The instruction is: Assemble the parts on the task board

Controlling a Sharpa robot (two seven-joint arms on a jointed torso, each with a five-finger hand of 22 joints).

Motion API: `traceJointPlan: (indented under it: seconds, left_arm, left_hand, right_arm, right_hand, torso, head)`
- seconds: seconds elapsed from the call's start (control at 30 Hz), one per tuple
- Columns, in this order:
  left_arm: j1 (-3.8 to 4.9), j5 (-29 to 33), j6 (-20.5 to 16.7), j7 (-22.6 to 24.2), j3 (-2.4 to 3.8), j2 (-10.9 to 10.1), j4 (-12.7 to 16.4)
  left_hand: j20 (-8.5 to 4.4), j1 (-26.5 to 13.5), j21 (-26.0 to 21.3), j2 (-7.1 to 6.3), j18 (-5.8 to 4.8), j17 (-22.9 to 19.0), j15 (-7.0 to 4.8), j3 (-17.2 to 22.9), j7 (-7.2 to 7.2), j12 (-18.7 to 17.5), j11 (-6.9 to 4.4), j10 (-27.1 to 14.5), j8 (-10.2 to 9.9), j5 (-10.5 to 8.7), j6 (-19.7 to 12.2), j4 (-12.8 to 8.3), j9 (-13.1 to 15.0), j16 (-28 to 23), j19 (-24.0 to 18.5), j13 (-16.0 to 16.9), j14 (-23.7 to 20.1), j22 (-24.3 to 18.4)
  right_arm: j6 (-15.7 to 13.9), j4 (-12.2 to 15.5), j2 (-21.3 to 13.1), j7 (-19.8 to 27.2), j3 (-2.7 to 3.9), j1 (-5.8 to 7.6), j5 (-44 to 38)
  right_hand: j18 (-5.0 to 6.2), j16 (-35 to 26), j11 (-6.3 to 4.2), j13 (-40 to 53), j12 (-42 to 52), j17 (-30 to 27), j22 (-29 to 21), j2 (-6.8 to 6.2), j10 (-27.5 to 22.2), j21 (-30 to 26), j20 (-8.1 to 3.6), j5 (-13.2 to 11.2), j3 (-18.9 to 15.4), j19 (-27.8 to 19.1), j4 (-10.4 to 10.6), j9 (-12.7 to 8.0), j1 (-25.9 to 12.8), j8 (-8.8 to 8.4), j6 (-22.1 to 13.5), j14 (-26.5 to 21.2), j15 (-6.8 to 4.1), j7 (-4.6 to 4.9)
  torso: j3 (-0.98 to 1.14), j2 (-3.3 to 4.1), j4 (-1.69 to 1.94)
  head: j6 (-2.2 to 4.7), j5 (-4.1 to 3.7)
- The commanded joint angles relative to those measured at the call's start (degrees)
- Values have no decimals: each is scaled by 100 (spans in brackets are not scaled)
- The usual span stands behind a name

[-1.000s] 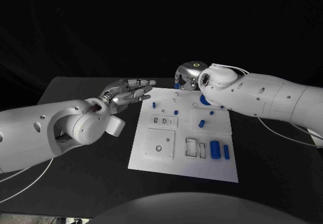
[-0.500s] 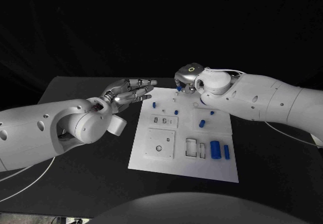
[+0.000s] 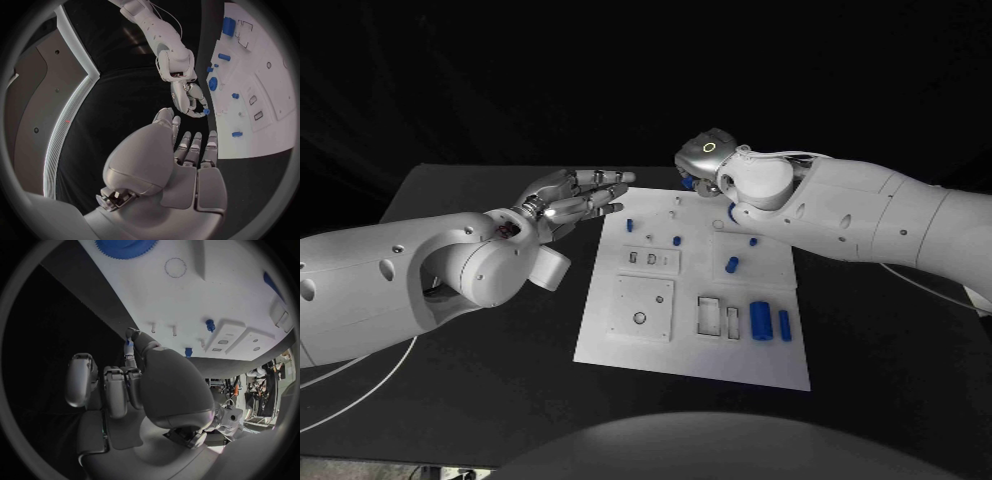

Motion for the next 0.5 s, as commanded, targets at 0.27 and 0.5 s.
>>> traceJointPlan:
  seconds: [0.27, 0.5]
  left_arm:
    - [2, -30, 97, 23, 5, 15, 18]
    - [3, -30, 88, 22, 5, 3, 31]
  left_hand:
    - [3, 63, 20, 13, -84, 9, 11, 42, 43, 25, 54, -5, 35, 24, 11, 11, 6, 37, 40, 8, 31, 2]
    - [3, 62, 21, 13, -85, 9, 12, 44, 44, 26, 56, -5, 35, 24, 12, 12, 6, 38, 42, 8, 31, 2]
  right_arm:
    - [91, -14, 29, 80, -16, -44, -626]
    - [145, -73, 95, 159, -20, -110, -645]
  right_hand:
    - [-21, 20, -51, 1505, 22, 1508, 1016, -43, 606, 15, -27, -41, 24, 38, -36, 1094, -29, -68, -19, 587, -67, -46]
    - [-22, 20, -52, 1505, 22, 1508, 1017, -44, 606, 16, -32, -59, 28, 39, -38, 1094, -33, -76, -20, 587, -71, -50]
  torso:
    - [9, -6, 18]
    - [12, -1, 18]
  head:
    - [1, 4]
    - [1, 26]
